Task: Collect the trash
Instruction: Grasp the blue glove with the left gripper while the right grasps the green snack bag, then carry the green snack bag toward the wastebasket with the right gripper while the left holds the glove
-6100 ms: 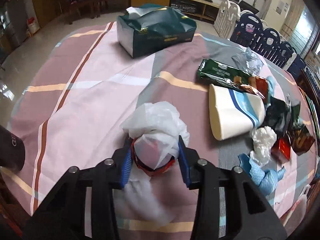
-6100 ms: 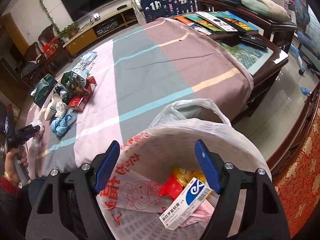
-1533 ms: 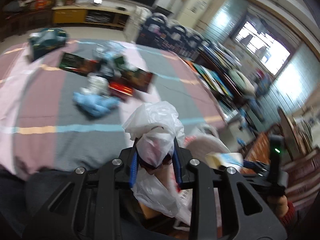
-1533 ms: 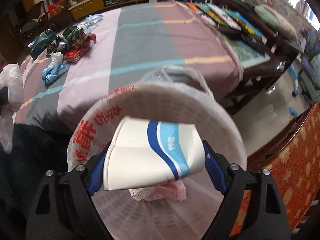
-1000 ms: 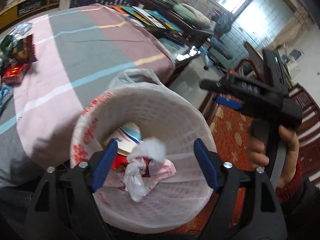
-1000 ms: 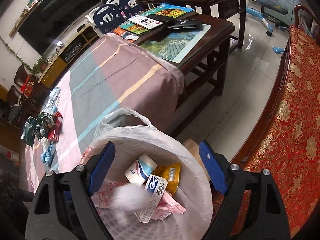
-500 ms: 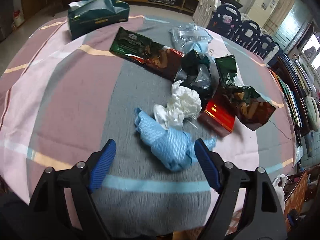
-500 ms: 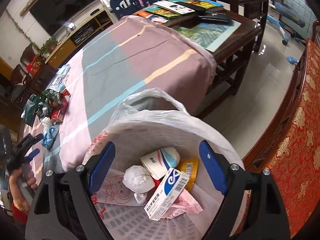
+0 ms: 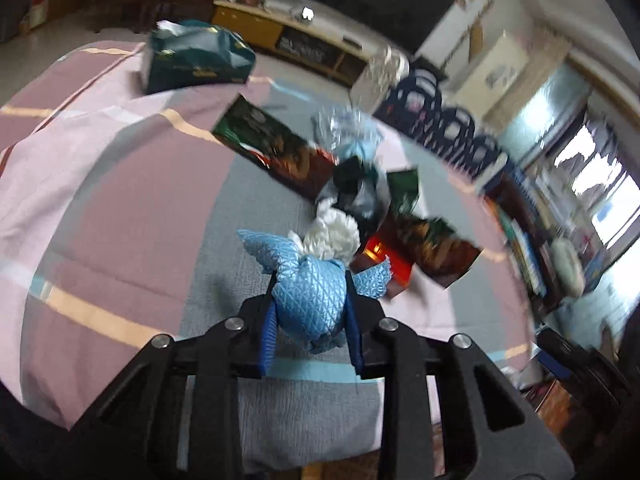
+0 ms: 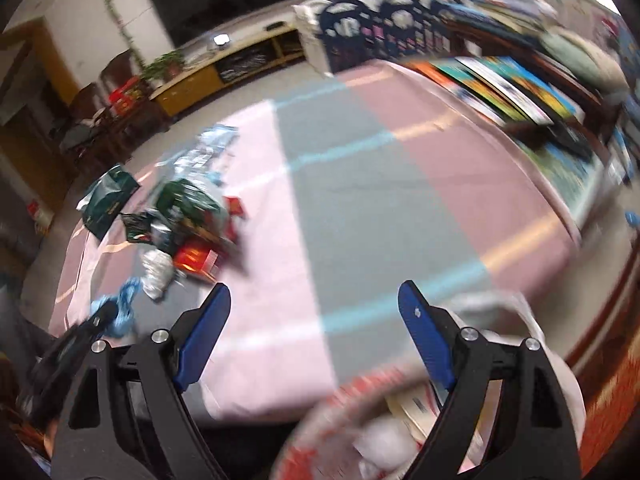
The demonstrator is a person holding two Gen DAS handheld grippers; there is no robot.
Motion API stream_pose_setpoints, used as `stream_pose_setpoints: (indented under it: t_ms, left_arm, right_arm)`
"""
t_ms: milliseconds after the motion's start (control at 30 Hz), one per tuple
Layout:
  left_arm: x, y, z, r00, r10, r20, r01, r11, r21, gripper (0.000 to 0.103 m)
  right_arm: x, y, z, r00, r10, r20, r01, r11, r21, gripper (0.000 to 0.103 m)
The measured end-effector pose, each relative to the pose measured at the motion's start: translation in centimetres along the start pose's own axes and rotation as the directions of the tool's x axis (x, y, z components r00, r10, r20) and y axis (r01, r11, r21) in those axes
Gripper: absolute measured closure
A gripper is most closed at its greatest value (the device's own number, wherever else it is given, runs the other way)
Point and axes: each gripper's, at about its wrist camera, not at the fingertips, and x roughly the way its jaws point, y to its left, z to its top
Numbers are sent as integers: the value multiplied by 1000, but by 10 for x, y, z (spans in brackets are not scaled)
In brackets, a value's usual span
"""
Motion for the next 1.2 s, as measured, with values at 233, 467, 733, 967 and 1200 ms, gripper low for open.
stream_pose_setpoints:
  t_ms: [233, 467, 733, 967, 1200]
  left_arm:
    - [-20, -5, -10, 1000, 10, 10, -10, 1000, -3, 73]
    - [-21, 2, -19, 989, 138, -49, -139, 990, -1, 73]
    - [-24, 6, -21, 991, 120, -52, -121, 992, -26, 73]
    - [-49, 0, -30, 985, 169, 17, -168, 985, -38, 73]
    - [-38, 6, -30, 986, 160, -41, -162, 986, -47, 73]
  right_arm:
    - [73, 94, 37, 996, -87, -3, 81, 949, -304, 20]
    - [84, 107, 23, 993, -116, -39, 95, 931, -353, 92]
    - [16, 75, -16, 1000, -15, 10, 17, 964, -267, 92]
    - [-14, 41, -54, 998, -59, -5, 57, 975, -216, 92]
    - [-19, 37, -52, 998, -65, -17, 60, 980, -188, 92]
